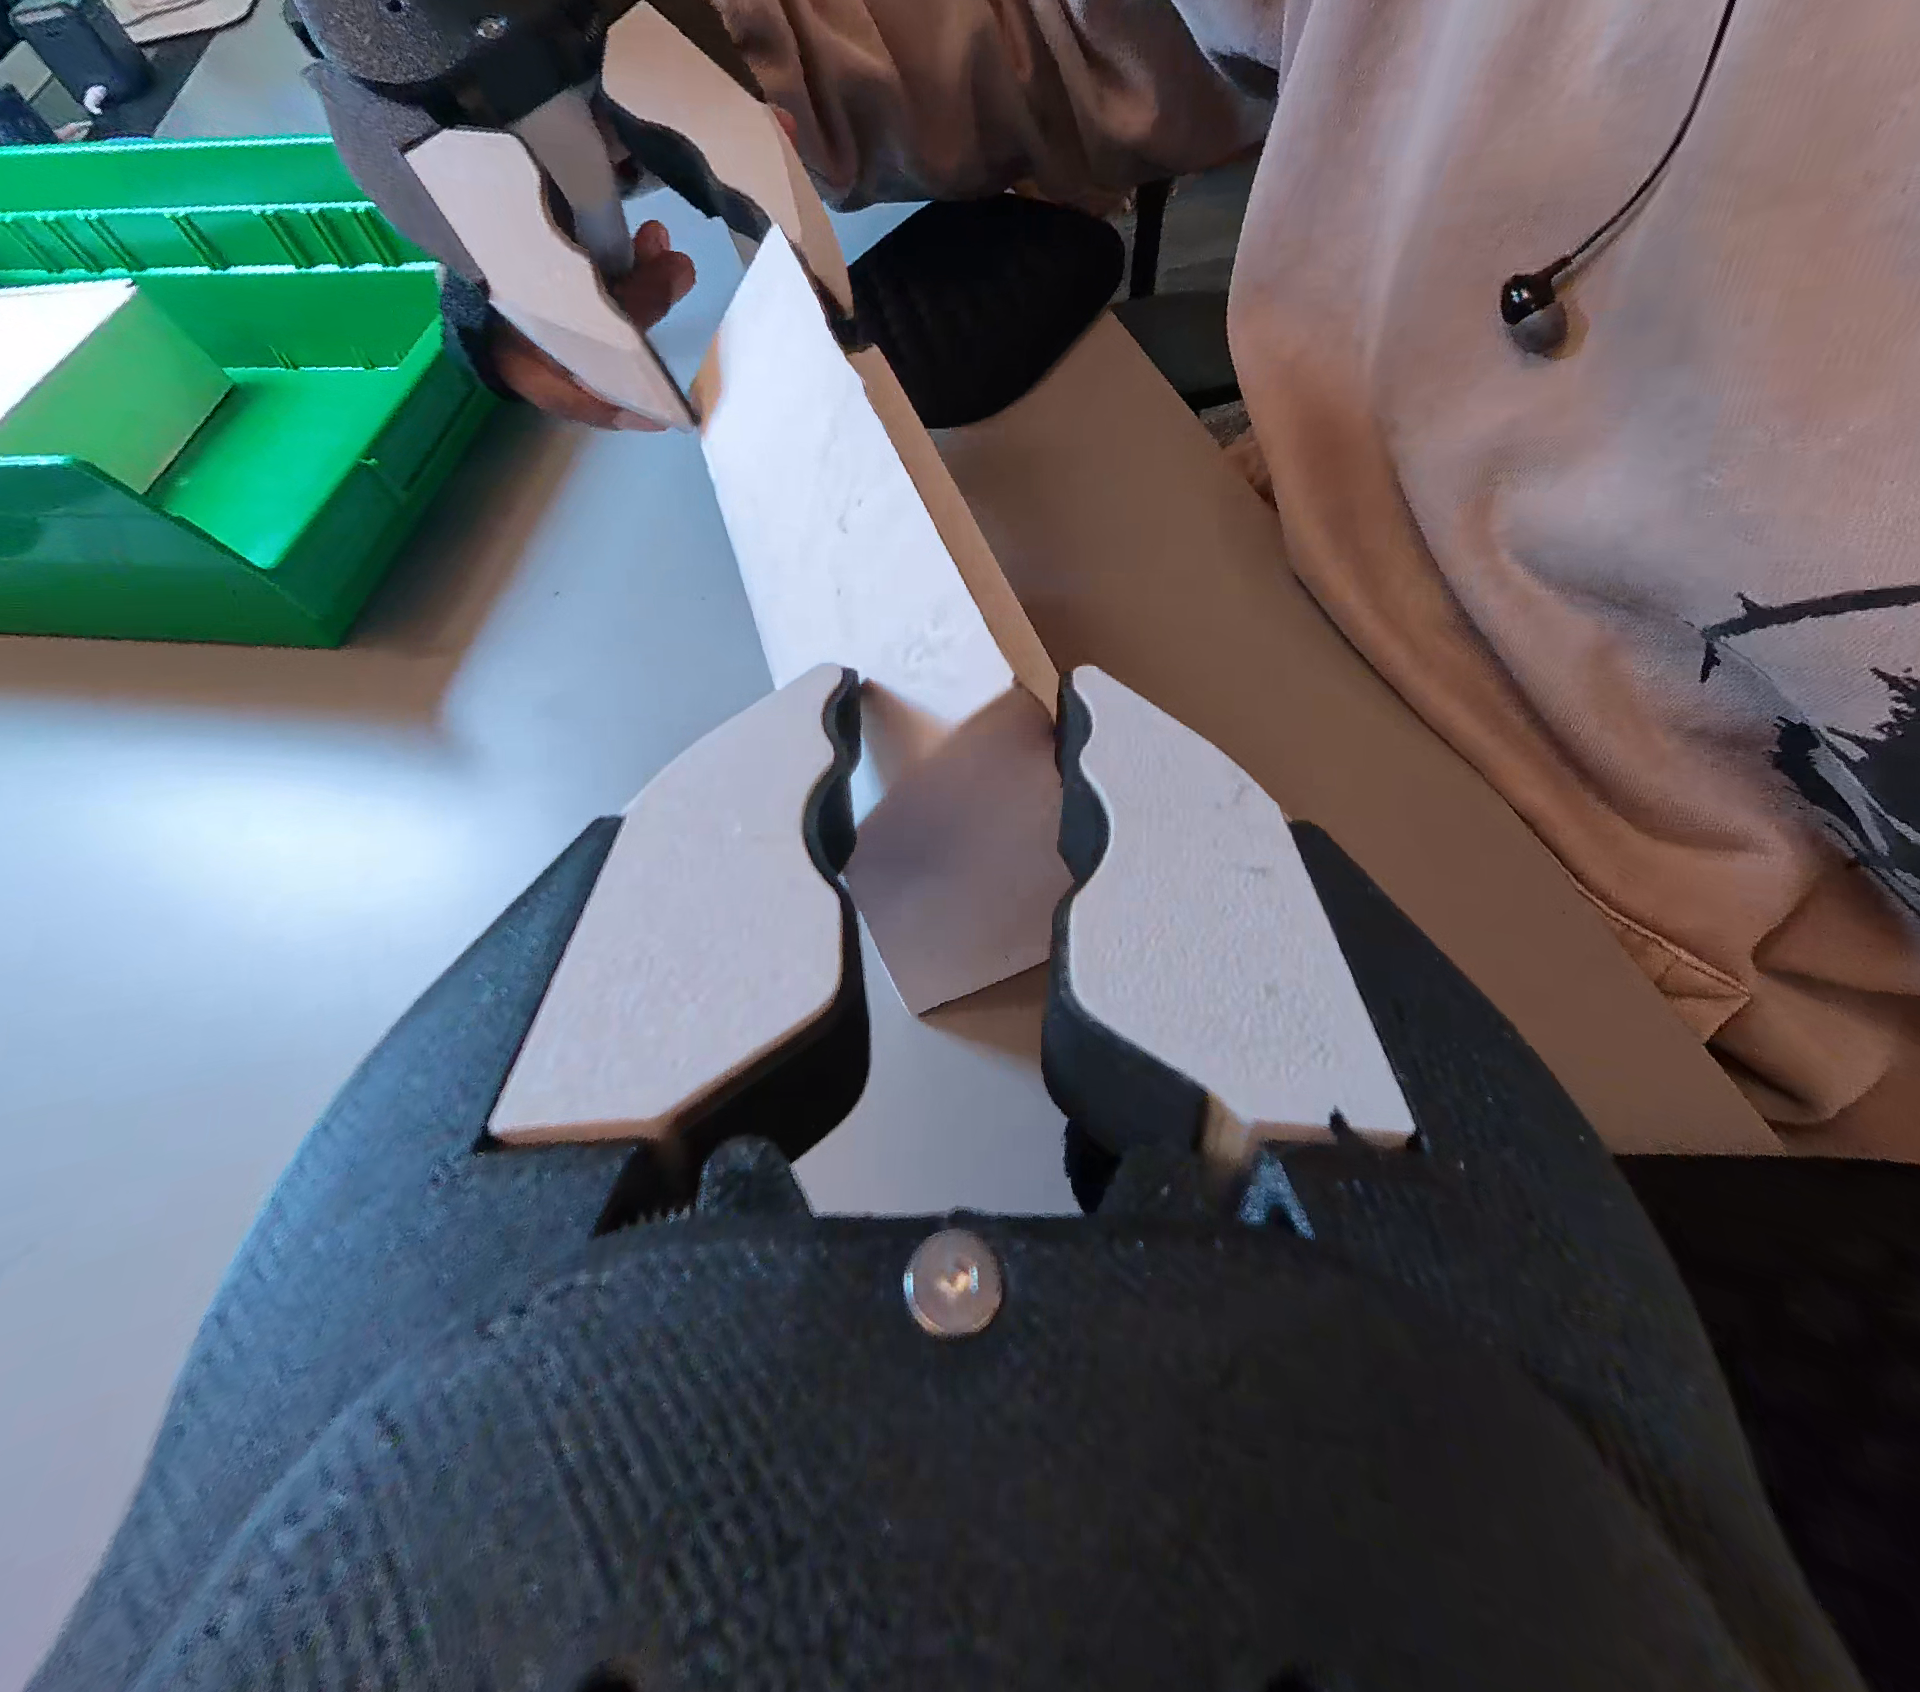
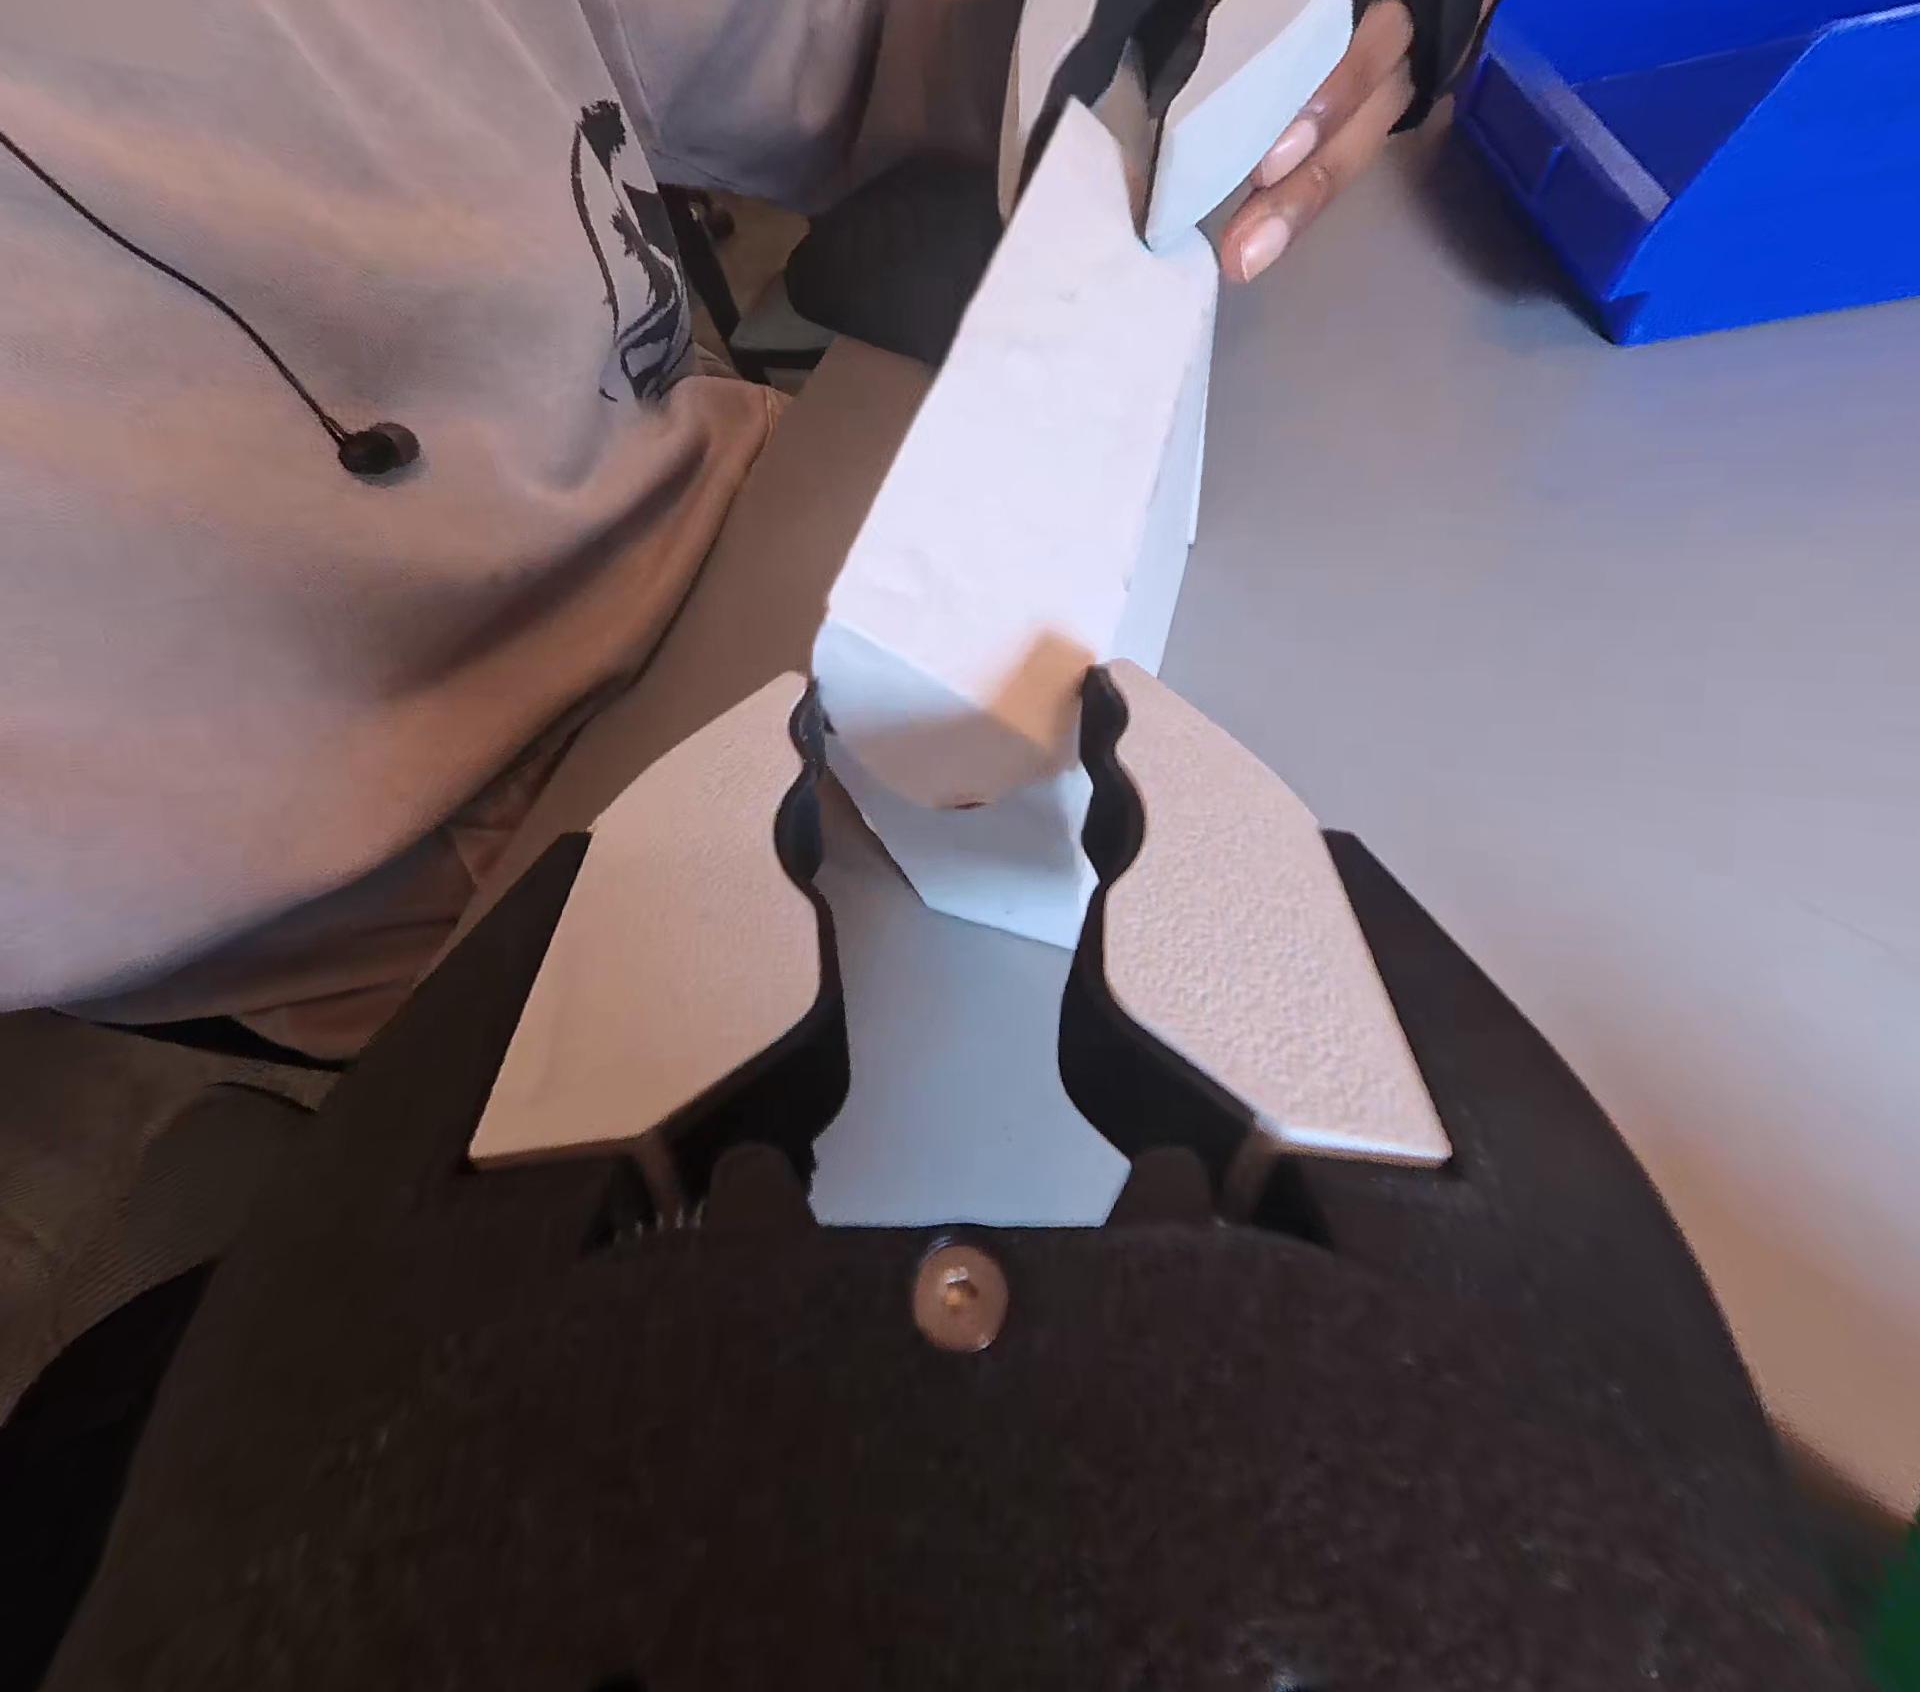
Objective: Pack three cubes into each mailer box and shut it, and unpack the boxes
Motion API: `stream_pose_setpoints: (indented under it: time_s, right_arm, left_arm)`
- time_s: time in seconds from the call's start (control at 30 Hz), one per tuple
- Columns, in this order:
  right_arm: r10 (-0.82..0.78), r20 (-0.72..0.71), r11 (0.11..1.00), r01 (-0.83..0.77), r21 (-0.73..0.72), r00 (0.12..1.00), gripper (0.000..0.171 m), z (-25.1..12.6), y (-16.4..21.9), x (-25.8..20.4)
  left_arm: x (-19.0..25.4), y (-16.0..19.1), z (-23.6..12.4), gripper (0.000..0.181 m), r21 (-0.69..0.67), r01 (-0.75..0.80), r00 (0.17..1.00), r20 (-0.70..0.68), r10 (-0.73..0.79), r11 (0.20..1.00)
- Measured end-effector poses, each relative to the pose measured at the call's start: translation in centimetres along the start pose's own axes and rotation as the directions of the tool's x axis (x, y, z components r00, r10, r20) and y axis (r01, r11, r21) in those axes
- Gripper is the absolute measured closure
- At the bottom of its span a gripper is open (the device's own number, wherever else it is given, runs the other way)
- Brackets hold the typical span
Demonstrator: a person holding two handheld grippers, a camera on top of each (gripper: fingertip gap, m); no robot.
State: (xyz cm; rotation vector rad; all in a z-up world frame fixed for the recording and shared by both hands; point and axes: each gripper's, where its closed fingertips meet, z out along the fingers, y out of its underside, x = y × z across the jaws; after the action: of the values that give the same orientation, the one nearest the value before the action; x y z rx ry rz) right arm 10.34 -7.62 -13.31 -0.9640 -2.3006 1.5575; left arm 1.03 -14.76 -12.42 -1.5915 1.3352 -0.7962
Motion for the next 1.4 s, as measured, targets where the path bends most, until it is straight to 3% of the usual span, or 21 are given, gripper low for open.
stream_pose_setpoints:
  time_s: [0.27, 0.77, 1.0, 1.2, 1.3, 1.4]
  right_arm:
    - [0.164, 0.043, 0.98, -0.168, 0.108, 0.985, 0.131, -0.3, -1.0, -0.2]
    - [0.429, 0.066, 0.895, -0.433, 0.103, 0.901, 0.132, -0.6, -1.3, 0.2]
    - [0.433, 0.068, 0.898, -0.437, 0.055, 0.899, 0.132, -0.6, -1.2, -0.2]
    - [0.212, -0.012, 0.977, -0.212, -0.032, 0.977, 0.134, 0.0, -1.2, -1.6]
    - [0.163, -0.028, 0.986, -0.164, -0.02, 0.986, 0.135, 0.1, -1.4, -1.7]
    - [0.146, -0.018, 0.989, -0.146, 0.003, 0.989, 0.135, 0.2, -1.4, -1.9]
  left_arm:
    - [-1.2, -0.9, -0.6, 0.155, 0.094, 0.068, 0.994, 0.077, -0.075, 0.993]
    - [-2.4, -1.0, -0.8, 0.159, 0.124, 0.169, 0.975, 0.121, -0.184, 0.978]
    - [-3.2, -1.1, -0.7, 0.165, 0.08, 0.19, 0.96, 0.194, -0.202, 0.979]
    - [-1.7, -1.2, -0.3, 0.163, 0.03, 0.073, 0.977, 0.2, -0.077, 0.997]
    - [-0.2, -1.0, -0.9, 0.142, 0.043, 0.027, 0.994, 0.107, -0.032, 0.999]
    - [-0.1, -0.8, -1.7, 0.135, 0.068, 0.017, 0.998, 0.057, -0.021, 0.998]
